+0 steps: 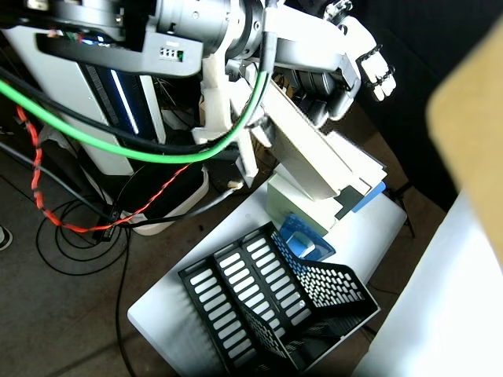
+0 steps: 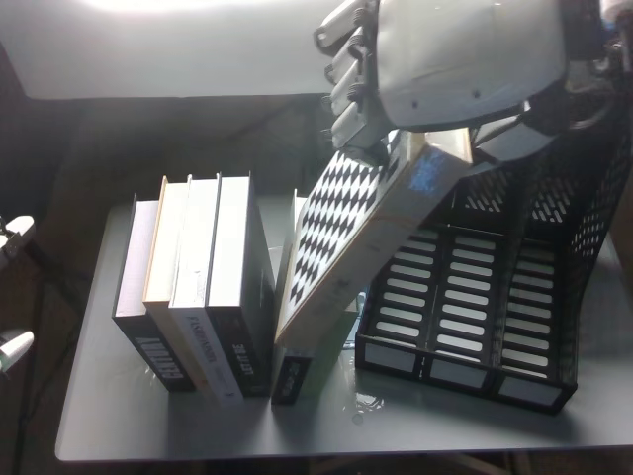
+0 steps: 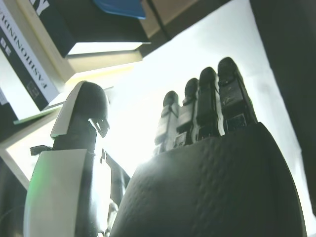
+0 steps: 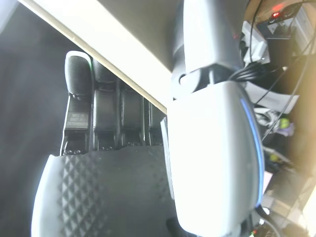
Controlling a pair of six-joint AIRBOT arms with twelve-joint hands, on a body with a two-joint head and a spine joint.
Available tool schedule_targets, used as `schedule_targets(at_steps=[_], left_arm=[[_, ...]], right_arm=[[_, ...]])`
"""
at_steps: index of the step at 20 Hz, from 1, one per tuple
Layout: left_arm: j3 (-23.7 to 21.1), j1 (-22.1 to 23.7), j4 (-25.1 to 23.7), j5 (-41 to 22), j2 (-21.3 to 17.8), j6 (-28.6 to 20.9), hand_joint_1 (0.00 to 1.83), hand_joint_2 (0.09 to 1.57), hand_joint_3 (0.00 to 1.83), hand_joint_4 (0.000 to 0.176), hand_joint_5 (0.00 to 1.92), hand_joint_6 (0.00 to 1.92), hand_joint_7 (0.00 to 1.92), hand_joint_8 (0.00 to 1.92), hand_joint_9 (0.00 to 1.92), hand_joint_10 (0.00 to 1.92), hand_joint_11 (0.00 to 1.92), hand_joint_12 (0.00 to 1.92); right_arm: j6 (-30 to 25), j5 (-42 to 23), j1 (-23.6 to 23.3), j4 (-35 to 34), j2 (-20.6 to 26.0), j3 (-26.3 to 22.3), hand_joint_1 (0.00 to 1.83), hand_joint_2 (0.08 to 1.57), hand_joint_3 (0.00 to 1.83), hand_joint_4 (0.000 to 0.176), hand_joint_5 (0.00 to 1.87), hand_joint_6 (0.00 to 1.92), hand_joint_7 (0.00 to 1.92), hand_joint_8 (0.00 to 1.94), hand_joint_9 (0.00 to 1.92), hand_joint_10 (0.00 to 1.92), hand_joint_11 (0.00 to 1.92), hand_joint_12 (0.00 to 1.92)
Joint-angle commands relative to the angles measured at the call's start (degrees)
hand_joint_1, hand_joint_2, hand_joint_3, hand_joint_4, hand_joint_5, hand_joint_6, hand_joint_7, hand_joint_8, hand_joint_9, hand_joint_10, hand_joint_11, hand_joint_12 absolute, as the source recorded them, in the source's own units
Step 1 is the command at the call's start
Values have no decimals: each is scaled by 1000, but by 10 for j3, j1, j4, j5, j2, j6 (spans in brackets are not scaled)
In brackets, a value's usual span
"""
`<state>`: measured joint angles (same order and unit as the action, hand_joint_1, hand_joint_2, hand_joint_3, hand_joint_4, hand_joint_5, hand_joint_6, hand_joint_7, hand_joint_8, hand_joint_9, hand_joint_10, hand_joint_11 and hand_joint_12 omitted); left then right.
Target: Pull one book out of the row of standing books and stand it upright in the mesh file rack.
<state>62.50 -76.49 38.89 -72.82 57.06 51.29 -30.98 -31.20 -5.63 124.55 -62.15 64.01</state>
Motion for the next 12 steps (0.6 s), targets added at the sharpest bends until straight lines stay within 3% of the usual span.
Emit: schedule_targets(at_steps=[1, 3, 5, 6, 7, 9, 10, 11, 12], left_arm=[[5, 6, 2, -63, 1, 0, 732, 1321, 0, 75, 0, 0, 0, 0, 0, 0, 0, 0], [5, 6, 1, -61, 2, 0, 717, 1326, 0, 77, 0, 0, 0, 0, 0, 0, 0, 0], [5, 6, 1, -60, 2, 0, 738, 1318, 0, 63, 2, 1, 0, 0, 0, 0, 0, 0], [5, 7, 0, -59, 2, 0, 723, 1321, 0, 72, 0, 0, 0, 0, 0, 0, 0, 0], [6, 9, -1, -57, 2, 0, 740, 1309, 0, 67, 5, 1, 0, 0, 0, 0, 0, 0], [7, 11, -3, -54, 2, 0, 753, 1303, 0, 69, 7, 2, 0, 0, 0, 0, 0, 0], [7, 11, -3, -54, 3, 0, 756, 1300, 0, 68, 12, 4, 0, 0, 0, 0, 0, 0], [7, 11, -4, -52, 3, 0, 755, 1301, 0, 64, 13, 4, 0, 0, 0, 0, 0, 0], [6, 11, -4, -51, 3, 0, 756, 1300, 0, 63, 18, 6, 0, 0, 0, 0, 0, 0]], right_arm=[[-9, 28, -11, 14, 13, 0, 1349, 1200, 3, 0, 816, 1230, 798, 1278, 714, 1508, 540, 1754], [-23, 32, -14, 32, 26, -7, 1342, 1212, 4, 0, 806, 1267, 755, 1326, 704, 1507, 498, 1723], [-34, 36, -16, 42, 32, -9, 1334, 1229, 2, 0, 771, 1364, 732, 1360, 675, 1490, 461, 1722], [-50, 39, -19, 56, 37, -8, 1334, 1232, 1, 0, 753, 1405, 724, 1349, 688, 1475, 506, 1682], [-56, 41, -20, 60, 41, -8, 1331, 1238, 0, 0, 748, 1432, 715, 1346, 668, 1491, 465, 1688], [-74, 45, -20, 86, 48, -7, 1322, 1257, 3, 0, 757, 1399, 684, 1432, 586, 1577, 368, 1770], [-83, 45, -18, 100, 47, -4, 1322, 1256, 0, 0, 785, 1344, 669, 1451, 585, 1587, 386, 1789], [-89, 47, -8, 105, 41, 2, 1340, 1224, 0, 0, 811, 1274, 744, 1369, 681, 1503, 527, 1753], [-89, 51, 3, 107, 33, 9, 1343, 1219, 0, 0, 780, 1320, 784, 1356, 678, 1481, 483, 1756]])
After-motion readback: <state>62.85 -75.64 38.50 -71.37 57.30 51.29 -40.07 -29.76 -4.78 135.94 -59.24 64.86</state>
